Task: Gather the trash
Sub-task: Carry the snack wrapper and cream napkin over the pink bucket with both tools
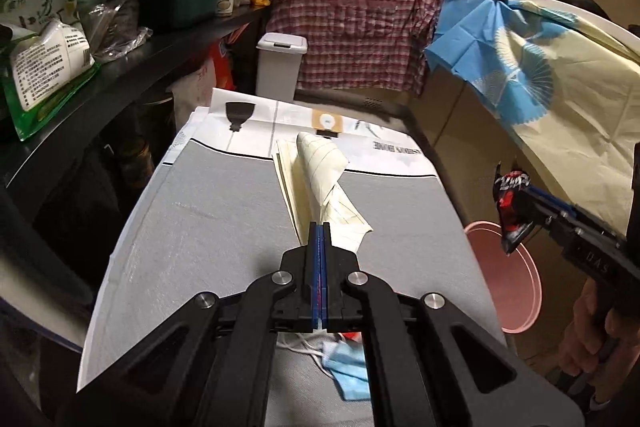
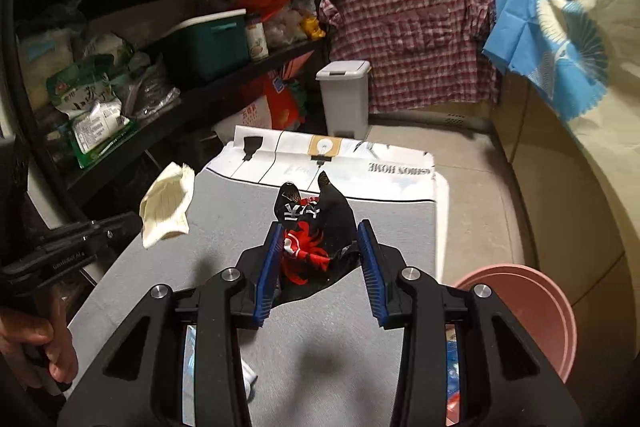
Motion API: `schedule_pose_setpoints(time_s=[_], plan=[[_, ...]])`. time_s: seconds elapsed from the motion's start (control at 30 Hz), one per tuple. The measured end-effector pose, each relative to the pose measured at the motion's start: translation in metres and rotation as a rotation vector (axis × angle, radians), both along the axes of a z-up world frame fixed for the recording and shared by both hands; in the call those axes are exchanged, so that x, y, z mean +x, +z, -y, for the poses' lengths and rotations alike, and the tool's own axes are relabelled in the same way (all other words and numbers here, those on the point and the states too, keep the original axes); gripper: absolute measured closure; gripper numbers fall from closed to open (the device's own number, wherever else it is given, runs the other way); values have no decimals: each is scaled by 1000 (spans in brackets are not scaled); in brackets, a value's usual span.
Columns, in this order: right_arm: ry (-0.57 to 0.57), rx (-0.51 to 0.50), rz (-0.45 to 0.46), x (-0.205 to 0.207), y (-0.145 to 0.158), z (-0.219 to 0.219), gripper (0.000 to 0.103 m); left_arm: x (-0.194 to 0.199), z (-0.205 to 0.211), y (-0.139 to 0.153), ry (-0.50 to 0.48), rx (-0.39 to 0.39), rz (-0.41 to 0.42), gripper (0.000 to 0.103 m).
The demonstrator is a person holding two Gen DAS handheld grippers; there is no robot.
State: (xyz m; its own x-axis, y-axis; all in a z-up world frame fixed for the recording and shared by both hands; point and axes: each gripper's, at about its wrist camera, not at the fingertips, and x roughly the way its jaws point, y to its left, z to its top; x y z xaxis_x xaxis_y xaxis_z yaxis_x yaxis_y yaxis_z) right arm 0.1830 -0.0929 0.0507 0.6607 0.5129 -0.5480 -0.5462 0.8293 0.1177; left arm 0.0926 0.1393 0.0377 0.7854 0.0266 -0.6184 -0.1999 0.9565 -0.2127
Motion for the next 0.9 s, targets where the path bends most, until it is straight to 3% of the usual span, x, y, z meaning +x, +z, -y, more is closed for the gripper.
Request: schedule_pose_setpoints(time_s=[0.33,0.9], plan=[[-97,33,20,-15,17,61,64,-14,42,12,-76,14,39,103],[-367,37,27,-1,1,162,64,-15,110,1,-220,22,26,103]])
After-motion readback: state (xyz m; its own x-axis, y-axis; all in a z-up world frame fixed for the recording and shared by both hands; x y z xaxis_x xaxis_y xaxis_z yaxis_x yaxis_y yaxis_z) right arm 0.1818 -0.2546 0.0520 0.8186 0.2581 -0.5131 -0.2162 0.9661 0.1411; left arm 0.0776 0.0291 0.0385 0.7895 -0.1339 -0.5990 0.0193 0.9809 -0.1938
